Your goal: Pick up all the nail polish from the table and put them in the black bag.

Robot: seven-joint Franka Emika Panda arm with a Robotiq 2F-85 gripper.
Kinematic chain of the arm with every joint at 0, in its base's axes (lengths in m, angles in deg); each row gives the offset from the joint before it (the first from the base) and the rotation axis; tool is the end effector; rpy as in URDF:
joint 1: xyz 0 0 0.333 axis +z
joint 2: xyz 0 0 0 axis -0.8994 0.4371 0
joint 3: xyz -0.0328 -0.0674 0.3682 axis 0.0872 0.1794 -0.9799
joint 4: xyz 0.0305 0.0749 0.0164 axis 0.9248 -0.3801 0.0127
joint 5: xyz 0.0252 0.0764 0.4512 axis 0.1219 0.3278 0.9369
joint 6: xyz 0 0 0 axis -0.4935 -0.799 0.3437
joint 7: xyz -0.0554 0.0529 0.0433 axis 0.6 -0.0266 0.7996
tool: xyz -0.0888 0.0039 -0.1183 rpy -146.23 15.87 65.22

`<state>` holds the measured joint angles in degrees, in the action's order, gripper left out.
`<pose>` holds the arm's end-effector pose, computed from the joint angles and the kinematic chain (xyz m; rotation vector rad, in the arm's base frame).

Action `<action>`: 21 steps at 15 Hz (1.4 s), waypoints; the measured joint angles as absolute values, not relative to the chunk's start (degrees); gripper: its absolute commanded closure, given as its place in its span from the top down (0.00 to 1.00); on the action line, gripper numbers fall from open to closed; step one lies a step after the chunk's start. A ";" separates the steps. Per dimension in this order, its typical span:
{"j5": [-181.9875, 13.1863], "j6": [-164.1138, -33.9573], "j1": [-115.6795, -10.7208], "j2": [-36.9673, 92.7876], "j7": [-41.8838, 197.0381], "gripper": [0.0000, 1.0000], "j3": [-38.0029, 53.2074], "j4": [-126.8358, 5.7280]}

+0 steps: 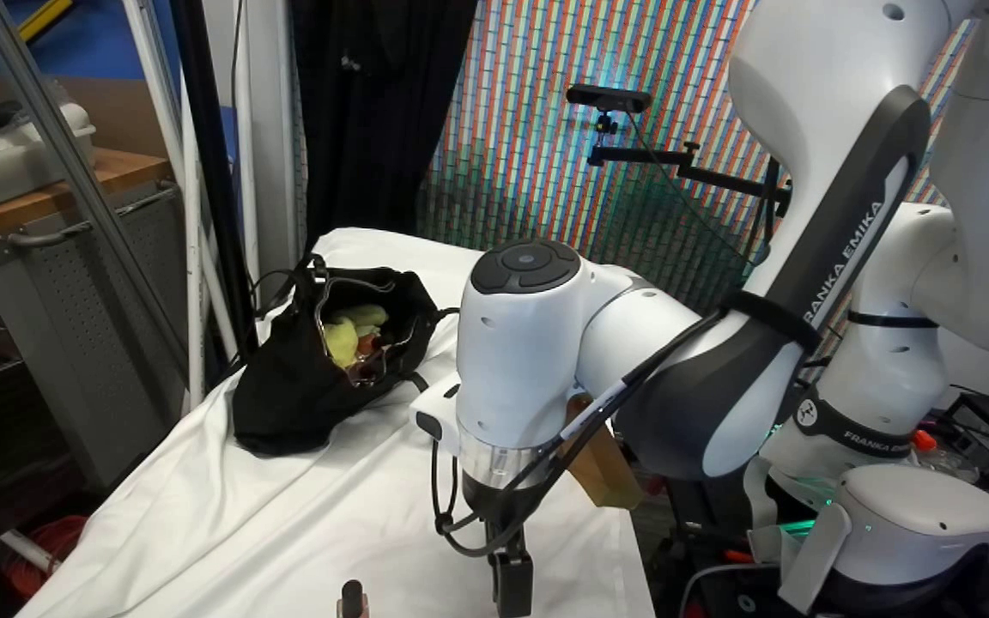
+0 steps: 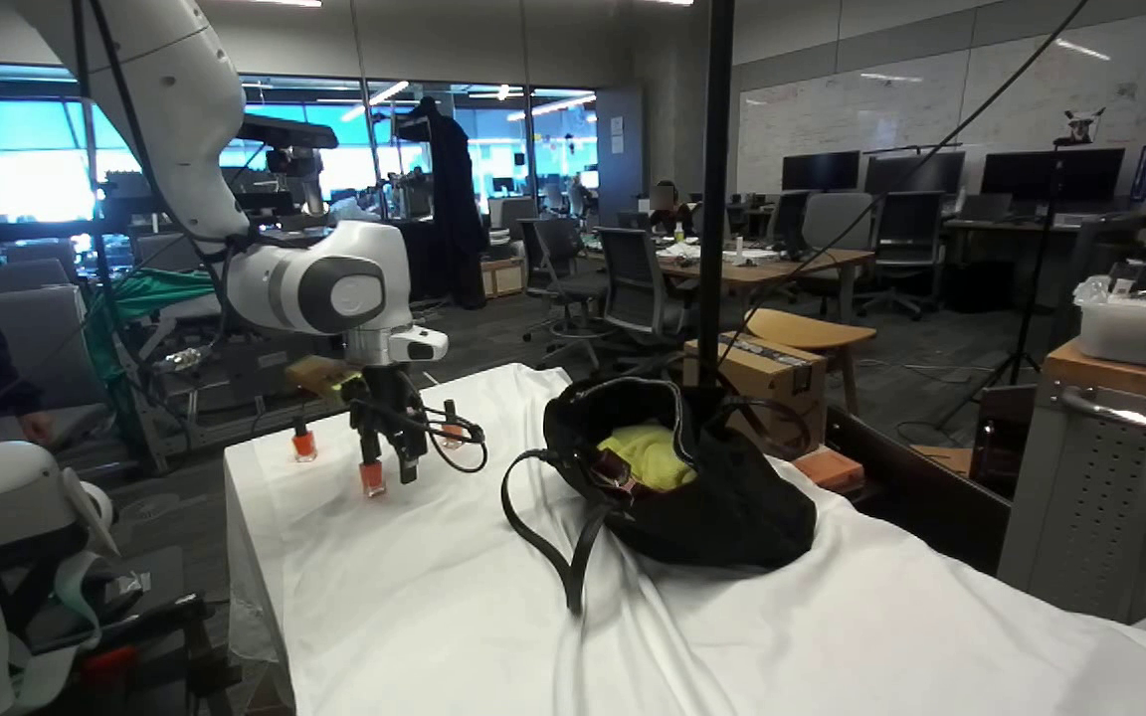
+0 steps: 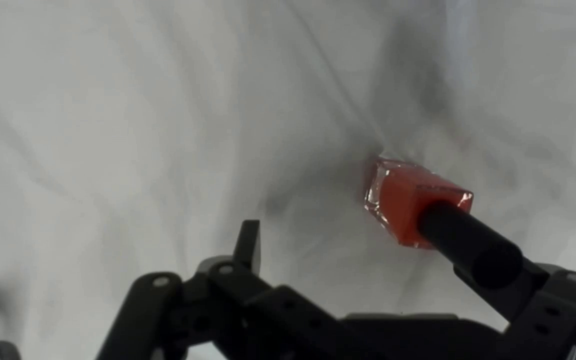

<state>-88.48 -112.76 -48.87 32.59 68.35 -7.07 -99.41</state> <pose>0.5123 0.2552 0.1423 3.0883 0.4784 -0.0948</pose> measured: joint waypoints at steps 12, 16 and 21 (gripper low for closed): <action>-88.48 -112.76 -48.37 31.43 68.01 1.00 -6.84 -100.06; -88.48 -112.76 -48.35 30.39 67.95 1.00 -6.77 -100.78; -88.48 -112.76 -48.29 30.28 67.95 1.00 -6.82 -101.26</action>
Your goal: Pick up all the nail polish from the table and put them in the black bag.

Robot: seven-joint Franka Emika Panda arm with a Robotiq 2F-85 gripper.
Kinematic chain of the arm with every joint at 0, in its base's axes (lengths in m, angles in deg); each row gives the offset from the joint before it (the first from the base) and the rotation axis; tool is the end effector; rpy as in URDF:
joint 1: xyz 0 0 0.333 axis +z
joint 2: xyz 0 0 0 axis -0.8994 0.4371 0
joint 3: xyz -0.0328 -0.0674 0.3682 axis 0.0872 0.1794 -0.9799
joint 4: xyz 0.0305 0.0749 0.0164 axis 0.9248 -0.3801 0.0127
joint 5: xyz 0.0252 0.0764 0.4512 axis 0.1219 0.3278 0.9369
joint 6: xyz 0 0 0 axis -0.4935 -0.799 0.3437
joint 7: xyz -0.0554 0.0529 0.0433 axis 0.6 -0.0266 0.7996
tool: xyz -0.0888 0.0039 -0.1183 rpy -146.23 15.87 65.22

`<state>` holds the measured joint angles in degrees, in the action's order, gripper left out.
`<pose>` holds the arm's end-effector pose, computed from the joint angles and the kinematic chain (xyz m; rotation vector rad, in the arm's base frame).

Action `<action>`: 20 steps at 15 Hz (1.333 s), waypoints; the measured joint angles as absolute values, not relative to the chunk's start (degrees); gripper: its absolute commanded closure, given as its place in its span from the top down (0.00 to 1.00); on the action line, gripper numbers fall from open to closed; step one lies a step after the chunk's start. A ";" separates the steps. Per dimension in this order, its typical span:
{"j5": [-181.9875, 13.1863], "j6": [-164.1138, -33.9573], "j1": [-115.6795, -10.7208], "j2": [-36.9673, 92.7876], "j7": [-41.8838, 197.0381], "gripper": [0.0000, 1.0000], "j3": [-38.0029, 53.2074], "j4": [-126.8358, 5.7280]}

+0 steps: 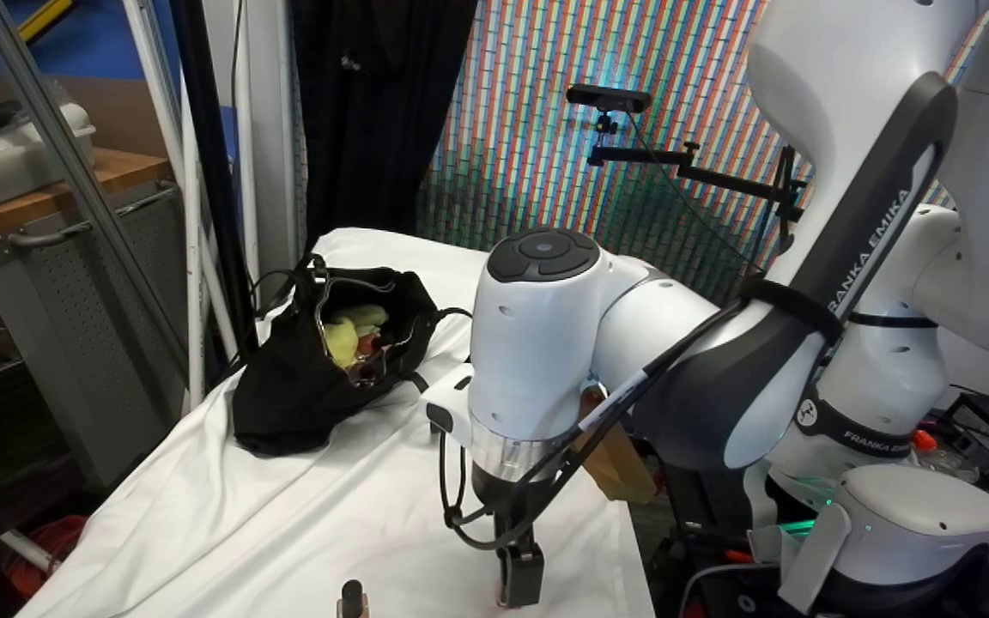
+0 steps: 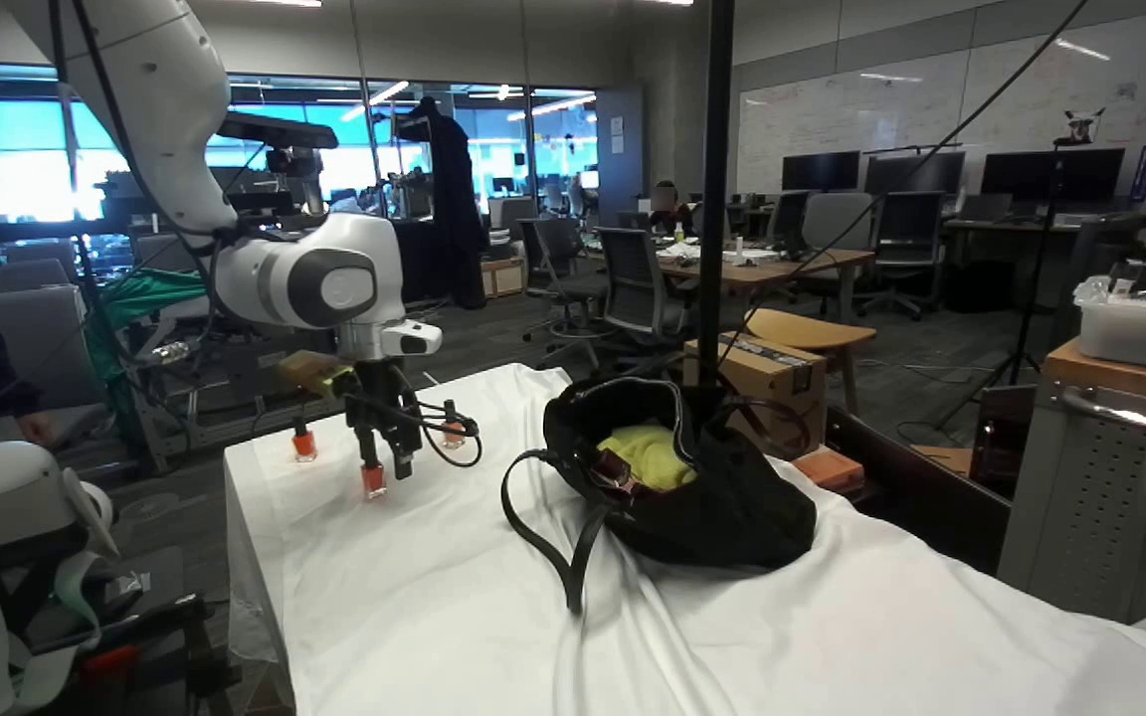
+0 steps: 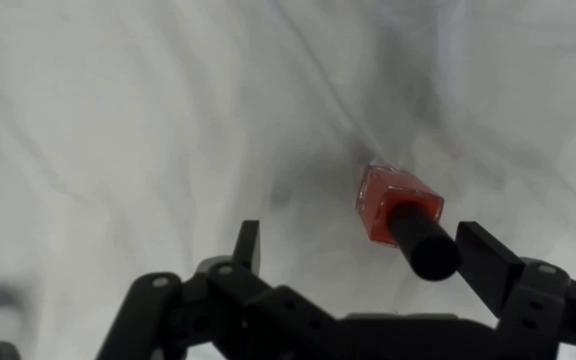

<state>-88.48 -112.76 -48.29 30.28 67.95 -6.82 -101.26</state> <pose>0.5028 0.2535 0.1529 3.0821 0.4787 -0.0799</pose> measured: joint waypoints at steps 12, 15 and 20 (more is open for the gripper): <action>-88.48 -115.05 -47.81 33.18 67.98 1.00 -7.05 -101.31; -88.48 -115.90 -47.80 33.58 68.03 1.00 -7.04 -101.15; -88.48 -116.30 -47.80 33.87 68.05 1.00 -6.91 -100.78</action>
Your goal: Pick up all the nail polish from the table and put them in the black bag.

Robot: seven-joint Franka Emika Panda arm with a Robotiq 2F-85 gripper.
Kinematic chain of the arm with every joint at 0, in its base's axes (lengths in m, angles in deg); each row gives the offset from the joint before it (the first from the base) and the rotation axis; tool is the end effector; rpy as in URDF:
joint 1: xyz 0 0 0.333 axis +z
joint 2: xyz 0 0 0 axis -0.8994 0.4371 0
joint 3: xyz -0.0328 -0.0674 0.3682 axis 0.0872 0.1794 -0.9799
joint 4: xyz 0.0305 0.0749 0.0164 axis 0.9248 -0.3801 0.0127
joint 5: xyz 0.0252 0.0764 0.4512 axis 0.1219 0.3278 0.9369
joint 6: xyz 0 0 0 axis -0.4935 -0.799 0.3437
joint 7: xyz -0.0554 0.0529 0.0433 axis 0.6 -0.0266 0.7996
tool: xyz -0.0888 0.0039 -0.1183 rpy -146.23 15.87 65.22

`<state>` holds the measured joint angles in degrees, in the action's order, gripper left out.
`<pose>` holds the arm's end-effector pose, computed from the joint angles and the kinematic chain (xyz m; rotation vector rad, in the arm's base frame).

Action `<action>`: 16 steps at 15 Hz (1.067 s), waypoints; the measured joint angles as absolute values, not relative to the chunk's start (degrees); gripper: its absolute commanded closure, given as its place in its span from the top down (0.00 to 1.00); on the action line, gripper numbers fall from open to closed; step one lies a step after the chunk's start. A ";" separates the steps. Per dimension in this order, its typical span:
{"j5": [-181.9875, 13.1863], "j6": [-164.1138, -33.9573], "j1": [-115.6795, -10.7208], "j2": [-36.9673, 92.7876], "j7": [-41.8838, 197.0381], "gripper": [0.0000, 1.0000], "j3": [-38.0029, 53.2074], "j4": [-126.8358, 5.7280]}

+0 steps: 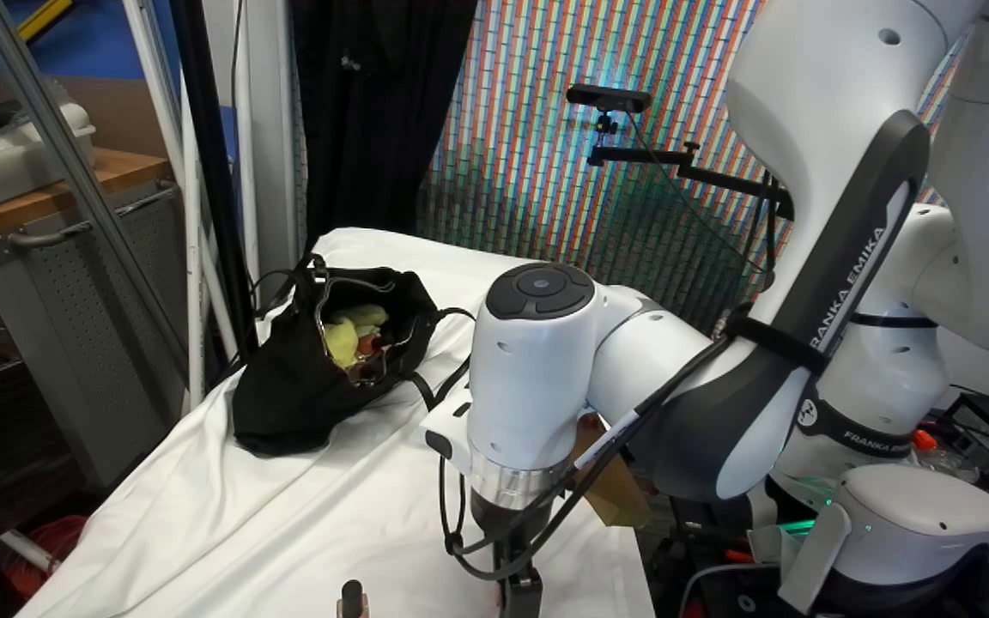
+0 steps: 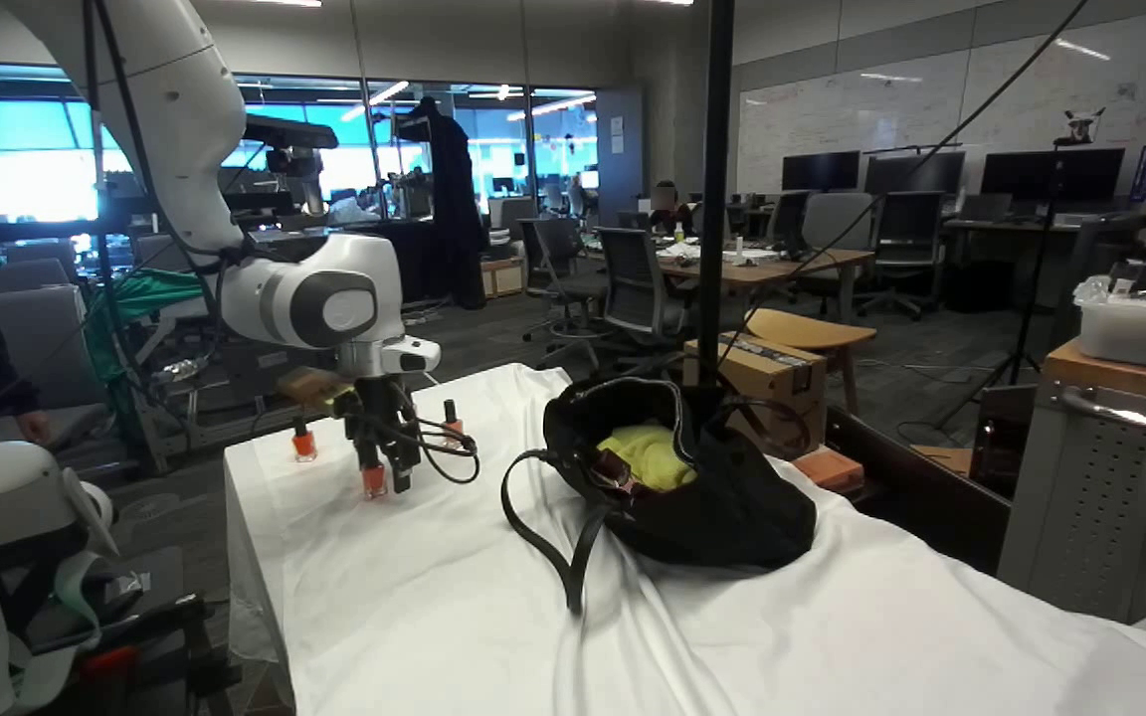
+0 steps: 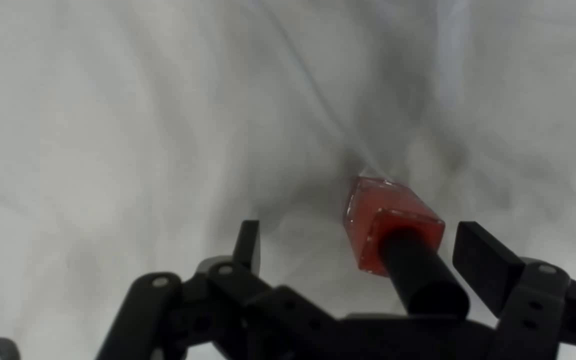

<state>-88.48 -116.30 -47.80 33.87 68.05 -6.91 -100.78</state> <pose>0.5005 0.2620 0.1262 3.0986 0.4990 -0.0763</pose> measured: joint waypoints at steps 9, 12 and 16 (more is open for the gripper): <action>-88.48 -115.39 -47.80 34.07 68.10 0.48 -6.69 -100.22; -88.48 -114.19 -47.80 34.28 68.10 0.27 -6.68 -99.75; -88.48 -112.93 -47.80 34.91 68.10 0.15 -6.57 -98.87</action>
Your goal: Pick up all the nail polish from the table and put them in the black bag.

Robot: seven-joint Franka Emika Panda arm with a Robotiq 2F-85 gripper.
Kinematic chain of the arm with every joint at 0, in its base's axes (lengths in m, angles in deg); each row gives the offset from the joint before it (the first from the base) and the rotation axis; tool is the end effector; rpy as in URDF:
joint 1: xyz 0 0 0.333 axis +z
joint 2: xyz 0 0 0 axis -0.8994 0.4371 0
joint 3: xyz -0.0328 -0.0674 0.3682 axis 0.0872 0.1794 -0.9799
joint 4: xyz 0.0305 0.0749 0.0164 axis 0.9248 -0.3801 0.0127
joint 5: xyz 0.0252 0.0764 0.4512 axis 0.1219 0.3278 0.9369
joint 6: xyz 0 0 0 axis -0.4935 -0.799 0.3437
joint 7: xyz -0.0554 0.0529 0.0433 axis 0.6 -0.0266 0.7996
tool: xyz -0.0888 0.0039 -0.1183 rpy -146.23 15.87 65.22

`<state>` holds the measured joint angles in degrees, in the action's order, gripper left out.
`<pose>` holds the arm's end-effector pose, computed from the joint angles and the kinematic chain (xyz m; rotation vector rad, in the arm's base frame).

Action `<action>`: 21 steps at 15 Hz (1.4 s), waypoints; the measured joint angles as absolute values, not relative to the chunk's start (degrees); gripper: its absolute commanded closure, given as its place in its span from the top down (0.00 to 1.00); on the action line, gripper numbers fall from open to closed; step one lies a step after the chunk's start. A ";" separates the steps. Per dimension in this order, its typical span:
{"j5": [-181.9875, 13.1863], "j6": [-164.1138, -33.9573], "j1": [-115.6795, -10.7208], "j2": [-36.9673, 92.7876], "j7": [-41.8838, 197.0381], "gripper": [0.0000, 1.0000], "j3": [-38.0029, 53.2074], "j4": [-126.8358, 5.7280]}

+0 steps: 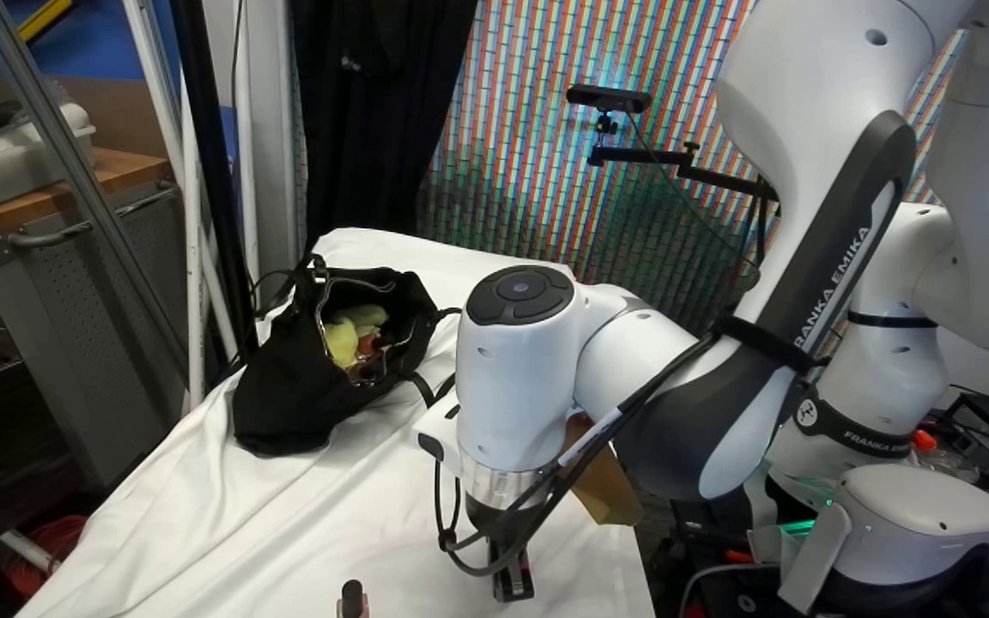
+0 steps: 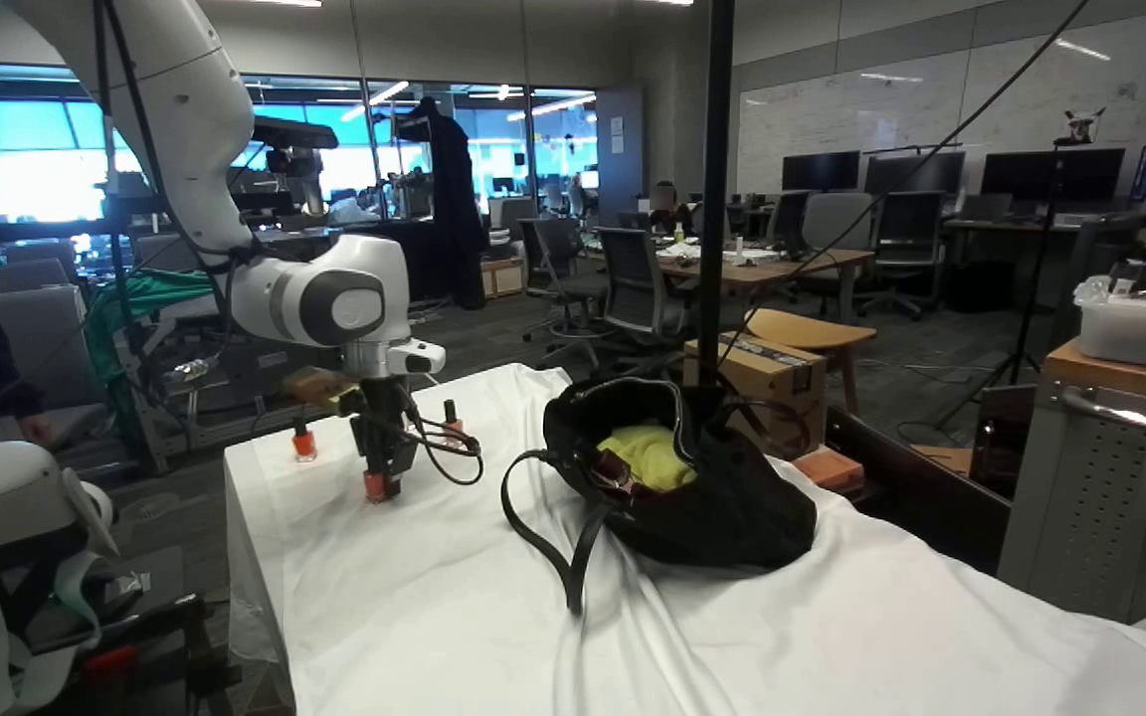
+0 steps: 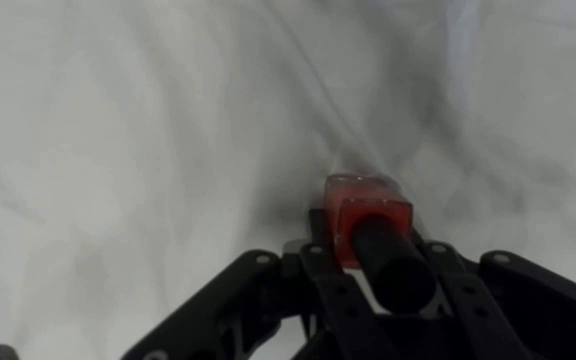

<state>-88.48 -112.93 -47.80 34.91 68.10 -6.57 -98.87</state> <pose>0.5068 0.2599 0.1228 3.0805 0.4861 -0.1383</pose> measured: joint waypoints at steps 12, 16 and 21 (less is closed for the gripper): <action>-90.36 -102.65 -46.59 35.36 67.72 0.15 -4.62 -94.38; -92.59 -99.30 -46.60 35.07 67.21 0.15 -3.22 -91.93; -96.32 -97.59 -47.70 33.14 67.40 0.15 -0.10 -90.21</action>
<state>-96.32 -97.59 -47.70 33.14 67.40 -0.10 -90.21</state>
